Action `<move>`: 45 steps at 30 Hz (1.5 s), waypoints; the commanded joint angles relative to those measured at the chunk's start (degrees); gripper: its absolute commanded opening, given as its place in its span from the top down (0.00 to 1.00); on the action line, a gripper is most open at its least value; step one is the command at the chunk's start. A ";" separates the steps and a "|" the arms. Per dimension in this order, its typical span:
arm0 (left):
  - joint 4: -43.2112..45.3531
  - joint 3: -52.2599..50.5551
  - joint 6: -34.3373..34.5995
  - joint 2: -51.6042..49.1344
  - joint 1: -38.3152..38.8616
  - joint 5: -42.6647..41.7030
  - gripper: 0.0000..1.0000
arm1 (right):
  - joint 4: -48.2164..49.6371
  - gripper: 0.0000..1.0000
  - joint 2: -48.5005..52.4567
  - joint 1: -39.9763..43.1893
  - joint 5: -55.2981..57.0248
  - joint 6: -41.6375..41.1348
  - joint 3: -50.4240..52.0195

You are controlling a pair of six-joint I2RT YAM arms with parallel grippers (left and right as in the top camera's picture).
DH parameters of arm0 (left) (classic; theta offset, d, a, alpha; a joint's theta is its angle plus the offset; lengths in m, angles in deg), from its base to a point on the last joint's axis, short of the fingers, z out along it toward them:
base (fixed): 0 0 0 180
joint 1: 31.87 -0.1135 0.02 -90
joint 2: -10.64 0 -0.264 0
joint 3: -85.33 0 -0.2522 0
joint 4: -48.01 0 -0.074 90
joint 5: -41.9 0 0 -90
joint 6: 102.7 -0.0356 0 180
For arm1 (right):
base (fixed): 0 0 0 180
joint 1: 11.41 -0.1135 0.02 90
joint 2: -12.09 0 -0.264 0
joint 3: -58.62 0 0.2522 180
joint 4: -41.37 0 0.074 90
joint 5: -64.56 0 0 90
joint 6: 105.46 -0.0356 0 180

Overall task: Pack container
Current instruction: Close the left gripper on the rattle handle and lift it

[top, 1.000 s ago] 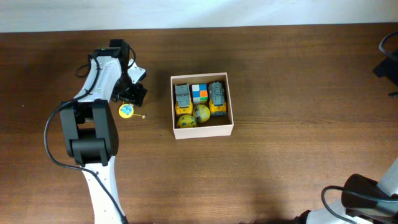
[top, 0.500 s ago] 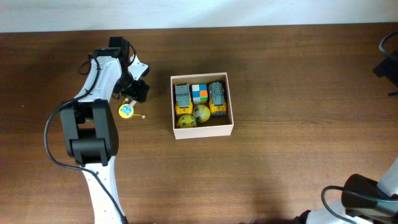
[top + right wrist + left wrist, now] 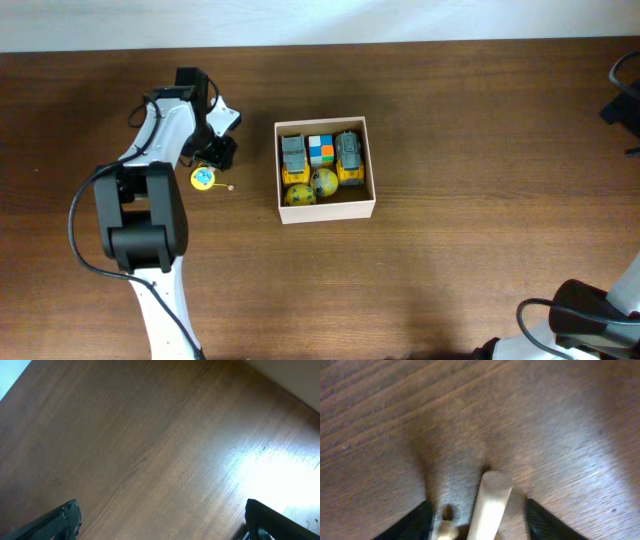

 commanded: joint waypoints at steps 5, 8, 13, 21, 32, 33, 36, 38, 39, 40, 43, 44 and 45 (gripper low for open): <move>-0.57 -5.88 0.44 -3.06 0.02 -2.12 0.59 | -0.31 0.01 0.31 0.20 0.92 -0.70 0.04; -0.72 -5.86 5.92 -3.06 0.02 -0.42 0.67 | -0.31 0.01 0.31 0.20 0.92 -0.70 0.04; -0.70 -5.86 10.03 -3.06 0.02 -0.39 0.79 | -0.31 0.01 0.31 0.20 0.92 -0.70 0.04; -1.20 -5.86 14.47 -3.06 0.02 -0.44 0.85 | -0.31 0.01 0.31 0.20 0.92 -0.72 0.04; -4.24 -4.57 15.37 -2.99 1.05 -1.25 0.85 | -0.31 0.01 0.31 0.20 0.92 -0.70 0.04; -4.98 -3.80 15.37 -2.99 1.29 -1.25 0.86 | -0.31 0.01 0.31 0.20 0.92 -0.70 0.04; -7.19 -0.85 15.39 -2.99 2.03 -1.25 0.86 | -0.31 0.01 0.31 0.20 0.92 -0.70 0.04; -9.18 1.79 15.39 -2.99 2.58 -1.27 0.86 | -0.31 0.01 0.31 0.20 0.92 -0.70 0.04; -10.08 3.06 15.39 -2.99 2.84 -1.25 0.86 | -0.31 0.01 0.31 0.20 0.92 -0.70 0.04; -11.30 4.72 15.39 -2.99 3.21 -1.25 0.86 | -0.31 0.01 0.31 0.20 0.92 -0.70 0.04; -15.19 10.10 15.37 -2.99 4.13 -1.25 0.85 | -0.31 0.01 0.31 0.20 0.92 -0.70 0.04; -16.63 12.11 15.37 -2.99 4.52 -1.25 0.85 | -0.31 0.01 0.31 0.20 0.92 -0.70 0.04; -18.25 14.34 15.34 -2.99 4.90 -1.25 0.85 | -0.31 0.01 0.31 0.20 0.92 -0.70 0.04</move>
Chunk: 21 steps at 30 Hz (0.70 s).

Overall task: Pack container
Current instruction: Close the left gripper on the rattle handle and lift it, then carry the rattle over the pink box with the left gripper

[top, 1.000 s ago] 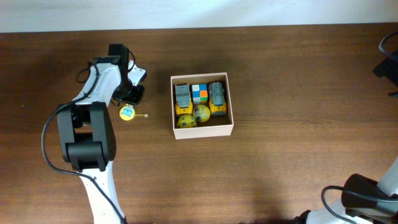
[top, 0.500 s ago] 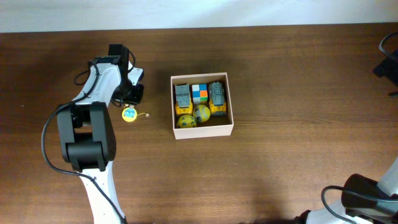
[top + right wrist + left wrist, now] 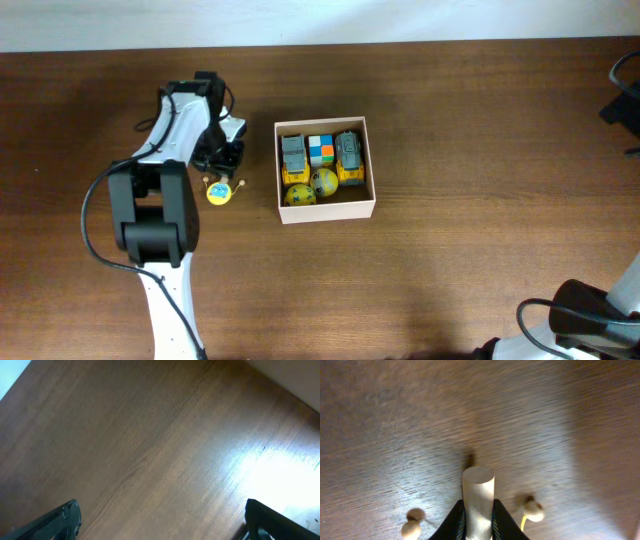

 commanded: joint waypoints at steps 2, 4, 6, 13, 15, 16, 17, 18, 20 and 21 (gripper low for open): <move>-5.05 10.43 0.70 -0.13 1.75 -1.09 0.86 | -0.33 0.01 0.31 0.20 0.92 -0.68 0.04; -8.02 15.23 0.68 -0.13 2.47 -1.09 0.85 | -0.33 0.01 0.31 0.20 0.92 -0.68 0.04; -11.65 21.75 0.24 -0.13 3.28 -1.09 0.86 | -0.33 0.01 0.31 0.20 0.92 -0.68 0.04; -20.48 35.47 0.04 -0.11 5.95 -1.09 0.86 | -0.33 0.01 0.31 0.20 0.92 -0.68 0.04; -22.47 38.23 0.04 -0.11 6.93 -1.11 0.86 | -0.33 0.01 0.31 0.20 0.92 -0.68 0.04; -23.61 39.80 0.02 -0.11 7.67 -1.11 0.85 | -0.33 0.01 0.31 0.20 0.92 -0.70 0.04; -24.37 40.79 0.00 -0.11 8.28 -1.14 0.85 | -0.33 0.01 0.31 0.20 0.92 -0.70 0.04; -24.52 41.53 -0.11 -0.11 9.09 -1.20 0.86 | -0.33 0.01 0.31 0.20 0.92 -0.68 0.04; -24.50 41.79 -1.49 0.37 11.19 -3.15 0.86 | -0.33 0.01 0.31 0.20 0.92 -0.68 0.04; -24.50 41.79 -4.17 0.50 13.18 -5.35 0.85 | -0.33 0.01 0.31 0.20 0.92 -0.68 0.04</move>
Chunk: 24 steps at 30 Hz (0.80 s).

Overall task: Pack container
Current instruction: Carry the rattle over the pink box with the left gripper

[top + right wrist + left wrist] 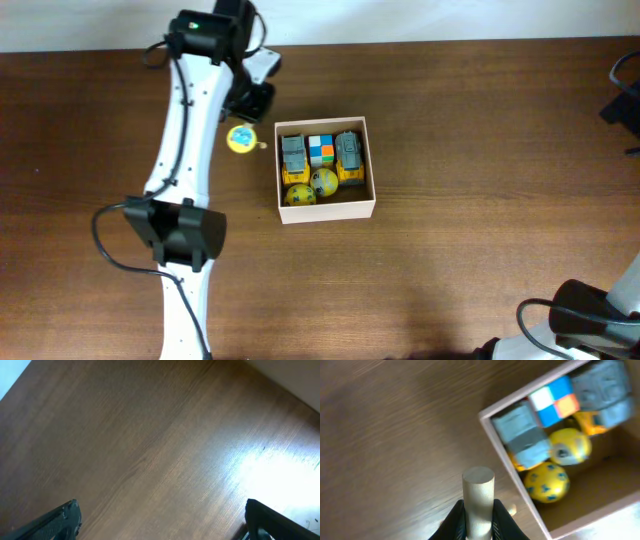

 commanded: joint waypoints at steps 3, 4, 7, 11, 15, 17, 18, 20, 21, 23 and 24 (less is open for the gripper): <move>-0.17 0.96 -7.43 0.63 7.67 -6.36 0.85 | -0.31 0.01 0.31 0.20 0.94 -0.70 0.04; -0.04 0.96 -8.17 0.63 8.74 -6.58 0.85 | -0.31 0.01 0.31 0.20 0.94 -0.70 0.04; 0.37 0.96 -10.93 0.63 12.76 -6.71 0.85 | -0.31 0.01 0.31 0.20 0.94 -0.70 0.04; 0.57 0.96 -15.98 0.63 17.81 -6.62 0.85 | -0.31 0.01 0.31 0.20 0.94 -0.70 0.04; 1.01 0.94 -18.51 0.61 20.79 -4.90 0.85 | -0.31 0.01 0.31 0.20 0.94 -0.70 0.04; 0.96 0.90 -18.64 0.61 21.22 -3.54 0.85 | -0.31 0.01 0.31 0.20 0.94 -0.70 0.04; 0.44 0.83 -19.34 0.61 21.20 -3.04 0.85 | -0.31 0.01 0.31 0.20 0.94 -0.70 0.04; -0.26 0.55 -19.91 0.55 20.85 -2.99 0.85 | -0.31 0.01 0.31 0.20 0.94 -0.70 0.04; -0.26 0.09 -20.09 0.55 20.65 -3.02 0.85 | -0.31 0.01 0.31 0.20 0.94 -0.72 0.04; -0.26 -1.03 -20.70 0.55 20.28 -3.04 0.85 | -0.31 0.01 0.31 0.20 0.94 -0.72 0.04; -0.22 -1.95 -21.44 0.55 20.06 -2.99 0.85 | -0.31 0.01 0.31 0.20 0.94 -0.70 0.04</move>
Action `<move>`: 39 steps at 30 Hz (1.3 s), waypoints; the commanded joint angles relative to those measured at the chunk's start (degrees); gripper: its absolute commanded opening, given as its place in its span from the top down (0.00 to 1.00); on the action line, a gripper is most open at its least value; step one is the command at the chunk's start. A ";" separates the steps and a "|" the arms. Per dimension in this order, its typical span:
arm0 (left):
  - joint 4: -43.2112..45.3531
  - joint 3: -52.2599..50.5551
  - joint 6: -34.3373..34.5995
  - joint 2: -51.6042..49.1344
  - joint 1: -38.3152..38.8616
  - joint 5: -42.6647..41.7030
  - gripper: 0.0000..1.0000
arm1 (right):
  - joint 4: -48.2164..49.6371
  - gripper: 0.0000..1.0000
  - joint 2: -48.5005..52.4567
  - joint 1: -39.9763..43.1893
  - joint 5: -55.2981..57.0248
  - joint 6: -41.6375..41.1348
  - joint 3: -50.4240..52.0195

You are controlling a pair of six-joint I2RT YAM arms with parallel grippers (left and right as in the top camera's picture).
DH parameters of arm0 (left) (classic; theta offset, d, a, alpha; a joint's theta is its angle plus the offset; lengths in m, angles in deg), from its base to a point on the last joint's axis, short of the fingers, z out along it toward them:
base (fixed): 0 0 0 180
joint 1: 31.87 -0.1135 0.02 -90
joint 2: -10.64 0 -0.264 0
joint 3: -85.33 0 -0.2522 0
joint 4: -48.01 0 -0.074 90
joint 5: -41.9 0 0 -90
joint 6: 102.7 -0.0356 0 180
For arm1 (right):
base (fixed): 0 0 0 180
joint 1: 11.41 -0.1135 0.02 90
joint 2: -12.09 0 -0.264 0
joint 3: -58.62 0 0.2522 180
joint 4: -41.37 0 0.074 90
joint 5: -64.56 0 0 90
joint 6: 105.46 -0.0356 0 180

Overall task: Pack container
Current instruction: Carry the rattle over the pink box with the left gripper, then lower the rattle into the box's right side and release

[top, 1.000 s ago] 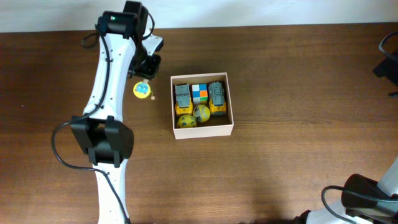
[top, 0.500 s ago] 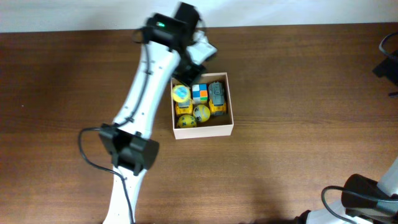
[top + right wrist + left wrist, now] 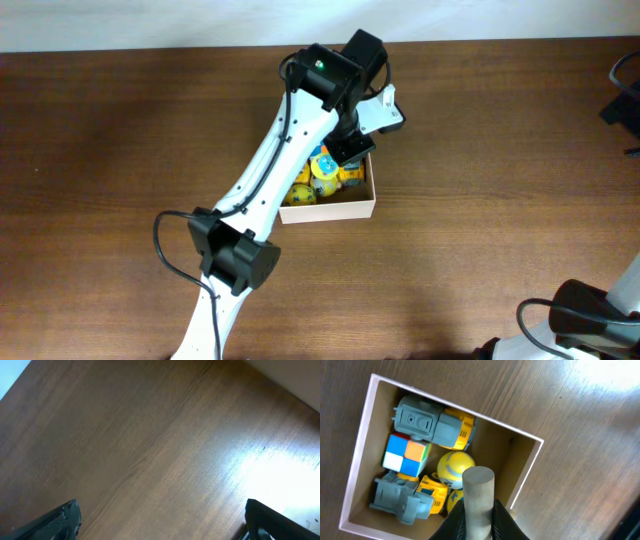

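Observation:
An open white box (image 3: 330, 210) sits mid-table, holding two grey-and-yellow toy trucks (image 3: 427, 422), a colour cube (image 3: 405, 455) and yellow balls (image 3: 454, 466). My left gripper (image 3: 350, 148) hangs over the box's right half, shut on the pale wooden handle (image 3: 478, 490) of a small yellow toy drum. The handle stands upright between the fingers in the left wrist view, above the box's bare right strip. The drum's head is hidden under the gripper. My right gripper (image 3: 162, 520) is open over bare table, holding nothing.
The box rim (image 3: 455, 407) surrounds the toys. Brown wooden table (image 3: 500, 200) lies on all sides. My left arm (image 3: 270, 180) stretches diagonally across the box's left part. The right arm's base (image 3: 580, 310) sits at the lower right corner.
My left gripper moved right with the toy drum, from just outside the box's upper left corner to above the box's right half. The right gripper stayed still.
My left gripper was open around the drum's handle on the table left of the box. Then it was shut on the handle there. Later it held the drum by the box's upper left corner, and now it holds it over the box.

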 commanded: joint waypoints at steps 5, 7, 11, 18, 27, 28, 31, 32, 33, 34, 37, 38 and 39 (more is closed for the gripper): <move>0.92 -7.43 -5.20 0.55 -1.75 0.46 0.84 | -0.33 0.01 0.31 0.20 0.94 -0.68 0.04; 1.57 -9.86 -5.38 0.55 -1.75 0.46 0.84 | -0.33 0.01 0.31 0.20 0.94 -0.68 0.04; 3.26 -14.51 -6.51 0.55 -1.62 0.42 0.84 | -0.33 0.01 0.31 0.20 0.94 -0.70 0.04; 5.42 -17.20 -6.51 0.52 -1.51 -2.14 0.84 | -0.33 0.01 0.31 0.20 0.94 -0.68 0.04; 6.54 -17.20 -6.43 0.52 -1.36 -2.43 0.16 | -0.33 0.01 0.31 0.20 0.94 -0.70 0.04; 6.84 -17.20 -6.40 0.52 -1.22 -2.43 0.14 | -0.33 0.01 0.31 0.20 0.94 -0.68 0.04; 7.45 -17.18 -6.21 0.52 -0.87 -2.36 0.14 | -0.33 0.01 0.31 0.20 0.94 -0.68 0.04; 7.65 -17.16 -5.84 0.55 -0.87 -2.36 0.14 | -0.33 0.01 0.31 0.20 0.94 -0.68 0.04; 7.78 -17.07 -4.96 0.57 -0.87 -2.23 0.14 | -0.33 0.01 0.31 0.20 0.94 -0.68 0.04; 7.78 -16.79 -4.02 0.57 -0.90 -2.01 0.14 | -0.33 0.01 0.31 0.20 0.94 -0.68 0.04; 6.99 -14.60 -0.87 0.66 -1.16 -1.40 0.14 | -0.33 0.01 0.31 0.20 0.94 -0.68 0.04; 6.62 -13.40 0.35 0.70 -1.33 -1.18 0.14 | -0.33 0.01 0.31 0.20 0.94 -0.68 0.04; 6.19 -11.78 2.21 0.92 -1.60 -0.48 0.14 | -0.33 0.01 0.31 0.20 0.94 -0.68 0.04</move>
